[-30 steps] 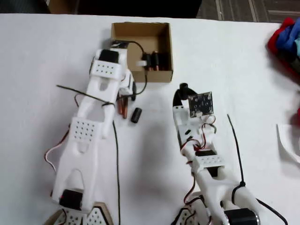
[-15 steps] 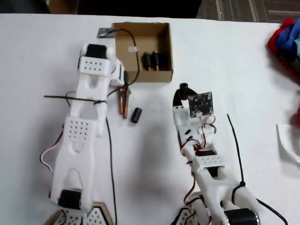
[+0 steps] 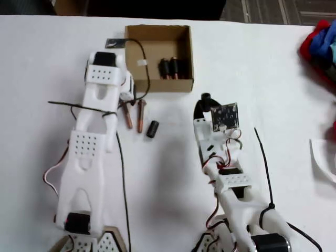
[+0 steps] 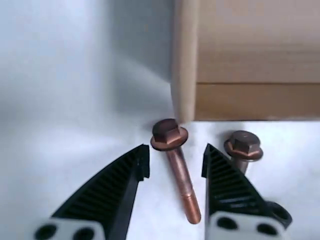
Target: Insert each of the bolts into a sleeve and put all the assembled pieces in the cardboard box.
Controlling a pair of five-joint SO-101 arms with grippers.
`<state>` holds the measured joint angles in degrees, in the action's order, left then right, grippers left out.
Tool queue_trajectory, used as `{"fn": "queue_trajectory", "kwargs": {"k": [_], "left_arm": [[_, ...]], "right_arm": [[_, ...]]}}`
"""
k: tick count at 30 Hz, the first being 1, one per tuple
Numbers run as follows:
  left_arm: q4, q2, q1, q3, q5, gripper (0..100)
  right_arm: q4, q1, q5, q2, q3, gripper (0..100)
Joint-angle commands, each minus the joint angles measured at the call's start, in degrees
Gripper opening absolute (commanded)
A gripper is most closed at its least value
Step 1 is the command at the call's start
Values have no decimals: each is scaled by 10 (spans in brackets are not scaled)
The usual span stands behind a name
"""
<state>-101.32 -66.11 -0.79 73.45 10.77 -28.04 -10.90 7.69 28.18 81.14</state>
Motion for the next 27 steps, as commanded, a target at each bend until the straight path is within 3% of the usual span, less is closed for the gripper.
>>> {"fn": "queue_trajectory", "kwargs": {"k": [1, 22, 27], "left_arm": [[-5, -9, -5, 4, -3, 190], [2, -54, -3, 53, 0, 186], [30, -63, -2, 53, -3, 32]], "right_arm": [[-15, 6, -5, 25, -4, 20], [-15, 7, -5, 27, -4, 20], [-15, 7, -5, 27, -4, 20]]}}
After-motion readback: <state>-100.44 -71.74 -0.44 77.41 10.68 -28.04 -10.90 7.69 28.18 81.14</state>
